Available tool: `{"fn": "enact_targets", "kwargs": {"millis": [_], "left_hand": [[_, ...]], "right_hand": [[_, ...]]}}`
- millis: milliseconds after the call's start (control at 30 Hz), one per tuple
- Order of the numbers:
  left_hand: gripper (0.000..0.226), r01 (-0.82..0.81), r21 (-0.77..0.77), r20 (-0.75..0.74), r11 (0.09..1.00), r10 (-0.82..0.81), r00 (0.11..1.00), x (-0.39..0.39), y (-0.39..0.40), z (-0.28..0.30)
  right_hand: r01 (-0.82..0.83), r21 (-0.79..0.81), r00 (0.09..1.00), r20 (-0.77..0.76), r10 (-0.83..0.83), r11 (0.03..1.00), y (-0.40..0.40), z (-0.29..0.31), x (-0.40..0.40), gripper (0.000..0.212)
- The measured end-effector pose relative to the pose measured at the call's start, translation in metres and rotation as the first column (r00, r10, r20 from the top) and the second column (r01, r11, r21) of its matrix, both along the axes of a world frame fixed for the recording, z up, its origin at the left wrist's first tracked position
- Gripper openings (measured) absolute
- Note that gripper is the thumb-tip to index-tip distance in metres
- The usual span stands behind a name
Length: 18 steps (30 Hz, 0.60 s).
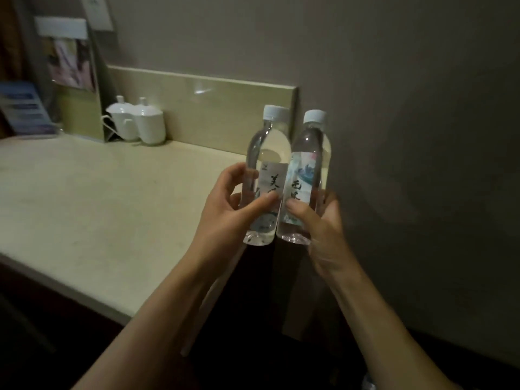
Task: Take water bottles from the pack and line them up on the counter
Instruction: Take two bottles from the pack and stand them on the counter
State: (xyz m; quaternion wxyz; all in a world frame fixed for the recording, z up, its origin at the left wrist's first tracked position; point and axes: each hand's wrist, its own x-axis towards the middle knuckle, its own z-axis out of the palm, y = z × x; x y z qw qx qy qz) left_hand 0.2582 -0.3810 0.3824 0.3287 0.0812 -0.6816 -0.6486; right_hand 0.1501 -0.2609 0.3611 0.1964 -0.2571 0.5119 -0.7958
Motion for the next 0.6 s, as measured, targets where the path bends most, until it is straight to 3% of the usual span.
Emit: {"fn": "enact_targets", "kwargs": {"millis": [133, 233, 333, 600], "left_hand": [[0.061, -0.075, 0.005, -0.001, 0.997, 0.075, 0.997, 0.036, -0.053, 0.003], [0.054, -0.105, 0.007, -0.022, 0.994, 0.105, 0.994, 0.057, -0.090, 0.003], [0.056, -0.120, -0.018, -0.021, 0.993, 0.120, 0.993, 0.067, -0.126, 0.002], [0.065, -0.157, -0.070, 0.036, 0.985, 0.160, 0.986, 0.053, -0.202, 0.003]], "right_hand": [[0.027, -0.002, 0.999, -0.042, -0.027, 1.000, -0.054, 0.008, 0.040, 0.045], [0.047, 0.167, 0.980, -0.196, -0.013, 0.985, -0.085, 0.014, 0.053, 0.036], [0.049, 0.366, 0.937, -0.340, 0.084, 0.929, -0.113, 0.021, 0.048, 0.041], [0.091, 0.431, 0.942, -0.331, 0.064, 0.898, -0.190, 0.015, 0.030, 0.046]]}}
